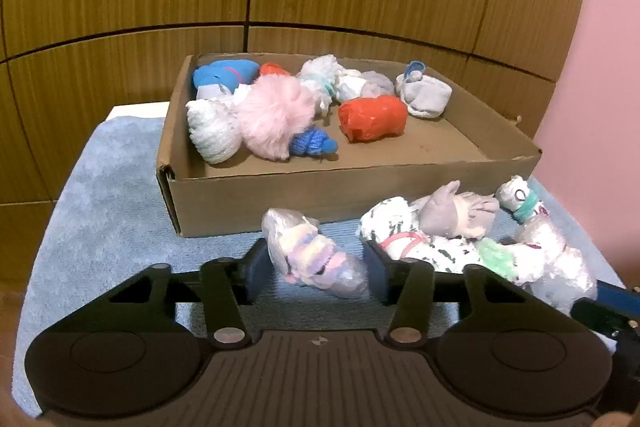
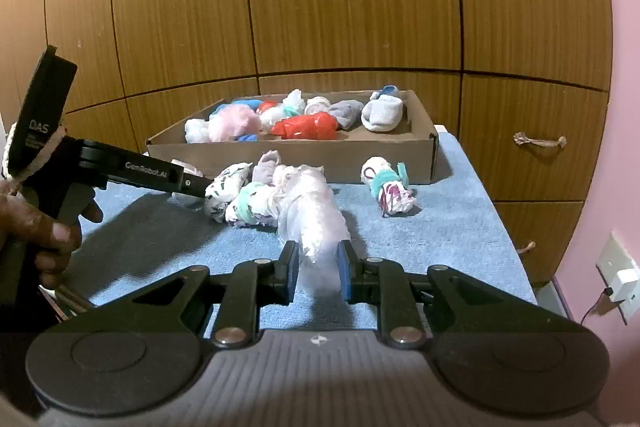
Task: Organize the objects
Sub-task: 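Grasp the pink-striped wrapped sock with the left tool while the right tool grasps a plastic-wrapped white sock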
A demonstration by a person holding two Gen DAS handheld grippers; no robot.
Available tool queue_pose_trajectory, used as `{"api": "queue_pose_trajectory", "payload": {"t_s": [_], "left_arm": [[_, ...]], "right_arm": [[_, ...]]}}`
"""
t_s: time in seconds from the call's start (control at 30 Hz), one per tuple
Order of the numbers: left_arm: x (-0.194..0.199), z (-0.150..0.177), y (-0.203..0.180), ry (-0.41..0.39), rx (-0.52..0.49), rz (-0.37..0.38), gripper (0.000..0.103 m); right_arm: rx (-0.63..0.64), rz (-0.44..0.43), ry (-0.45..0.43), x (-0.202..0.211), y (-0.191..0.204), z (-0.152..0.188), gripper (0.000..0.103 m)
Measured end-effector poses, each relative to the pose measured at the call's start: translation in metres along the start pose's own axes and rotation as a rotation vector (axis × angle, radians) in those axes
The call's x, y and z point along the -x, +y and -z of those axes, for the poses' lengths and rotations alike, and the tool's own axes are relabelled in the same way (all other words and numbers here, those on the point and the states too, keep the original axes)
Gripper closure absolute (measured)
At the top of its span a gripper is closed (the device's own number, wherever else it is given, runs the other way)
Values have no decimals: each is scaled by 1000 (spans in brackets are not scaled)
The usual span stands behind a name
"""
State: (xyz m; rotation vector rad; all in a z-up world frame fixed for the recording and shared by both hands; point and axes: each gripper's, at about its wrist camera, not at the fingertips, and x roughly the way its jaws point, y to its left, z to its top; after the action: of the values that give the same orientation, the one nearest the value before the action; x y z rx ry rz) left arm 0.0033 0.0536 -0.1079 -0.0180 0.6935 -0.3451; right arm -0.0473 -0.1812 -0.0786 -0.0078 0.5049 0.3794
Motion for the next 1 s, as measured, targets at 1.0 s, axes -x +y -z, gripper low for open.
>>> {"api": "queue_pose_trajectory", "payload": {"t_s": [1.0], "left_arm": [[20, 9, 9, 4, 43, -1, 53]], "right_arm": [[50, 23, 48, -37, 1, -9, 62]]}}
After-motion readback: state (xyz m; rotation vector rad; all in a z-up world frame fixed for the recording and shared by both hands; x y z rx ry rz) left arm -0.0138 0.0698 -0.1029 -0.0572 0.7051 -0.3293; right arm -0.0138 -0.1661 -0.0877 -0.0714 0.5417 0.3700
